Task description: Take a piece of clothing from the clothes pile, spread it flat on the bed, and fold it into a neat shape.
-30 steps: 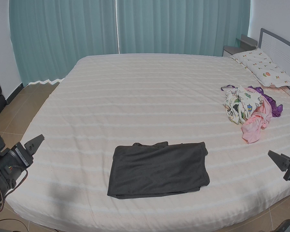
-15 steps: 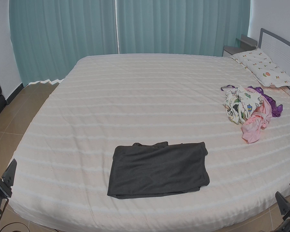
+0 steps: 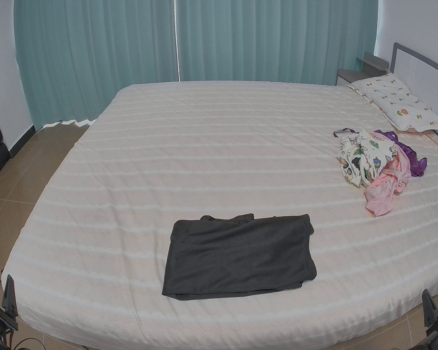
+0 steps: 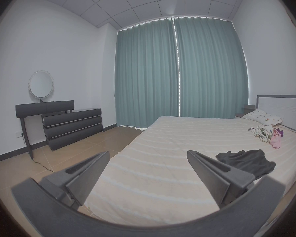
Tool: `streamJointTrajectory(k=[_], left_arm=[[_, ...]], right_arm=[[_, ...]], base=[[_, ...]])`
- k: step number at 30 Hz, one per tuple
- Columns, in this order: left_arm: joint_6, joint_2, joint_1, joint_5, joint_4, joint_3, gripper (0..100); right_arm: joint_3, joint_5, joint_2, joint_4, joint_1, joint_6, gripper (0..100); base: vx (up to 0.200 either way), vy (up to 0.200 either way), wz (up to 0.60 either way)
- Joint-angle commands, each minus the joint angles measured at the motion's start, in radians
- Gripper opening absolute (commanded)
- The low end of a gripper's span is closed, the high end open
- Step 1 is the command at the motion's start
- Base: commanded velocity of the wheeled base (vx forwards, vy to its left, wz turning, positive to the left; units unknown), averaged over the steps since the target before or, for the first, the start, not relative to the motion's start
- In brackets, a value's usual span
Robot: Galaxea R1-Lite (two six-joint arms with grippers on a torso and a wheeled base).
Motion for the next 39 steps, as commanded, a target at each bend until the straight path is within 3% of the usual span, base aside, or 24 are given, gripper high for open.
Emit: streamJointTrajectory(k=[1, 3, 4, 5, 6, 11, 16, 18, 22, 30, 31, 32, 39], left_arm=[[0.011, -0.061, 0.032, 0.002, -0.031, 0.076, 100], [0.010, -0.078, 0.083, -0.018, -0.018, 0.076, 100], [0.042, -0.148, 0.118, -0.086, -0.005, 0.076, 100], [0.042, -0.148, 0.118, -0.086, -0.005, 0.076, 100], [0.076, -0.163, 0.118, -0.166, -0.002, 0.076, 100], [0.065, -0.160, 0.118, -0.233, 0.002, 0.076, 100], [0.030, -0.160, 0.116, -0.437, 0.004, 0.076, 100], [0.027, -0.159, 0.116, -0.449, 0.005, 0.076, 100], [0.027, -0.157, 0.116, -0.449, 0.005, 0.076, 100], [0.020, -0.159, 0.118, -0.423, 0.005, 0.076, 100], [0.019, -0.156, 0.116, -0.419, 0.005, 0.076, 100], [0.025, -0.156, 0.116, -0.422, 0.007, 0.076, 100], [0.020, -0.156, 0.116, -0.420, 0.007, 0.076, 100]], right_arm=[[0.000, -0.015, -0.033, 0.000, -0.013, -0.022, 100], [0.002, -0.024, -0.033, 0.000, -0.013, -0.058, 100], [0.000, -0.042, -0.033, 0.003, -0.013, -0.083, 100], [0.000, -0.042, -0.033, 0.003, -0.013, -0.083, 100], [-0.001, -0.048, -0.033, 0.003, -0.013, -0.101, 100], [0.000, -0.047, -0.033, 0.000, -0.013, -0.104, 100], [0.000, -0.038, -0.031, 0.000, -0.013, -0.121, 100], [0.003, -0.010, -0.033, -0.006, -0.013, -0.146, 100], [0.020, 0.117, -0.033, -0.029, -0.013, -0.154, 100], [0.026, 0.113, -0.033, -0.031, -0.013, -0.140, 100], [0.036, 0.077, -0.031, -0.029, -0.013, -0.075, 100], [0.036, 0.073, -0.031, -0.029, -0.010, -0.071, 100], [0.036, 0.071, -0.033, -0.031, -0.010, -0.078, 100]], base=[[0.000, 0.000, 0.00], [0.000, 0.000, 0.00], [0.000, 0.000, 0.00], [0.000, 0.000, 0.00], [0.000, 0.000, 0.00], [0.000, 0.000, 0.00], [0.000, 0.000, 0.00], [0.000, 0.000, 0.00], [0.000, 0.000, 0.00], [0.000, 0.000, 0.00], [0.000, 0.000, 0.00], [0.000, 0.000, 0.00], [0.000, 0.000, 0.00]])
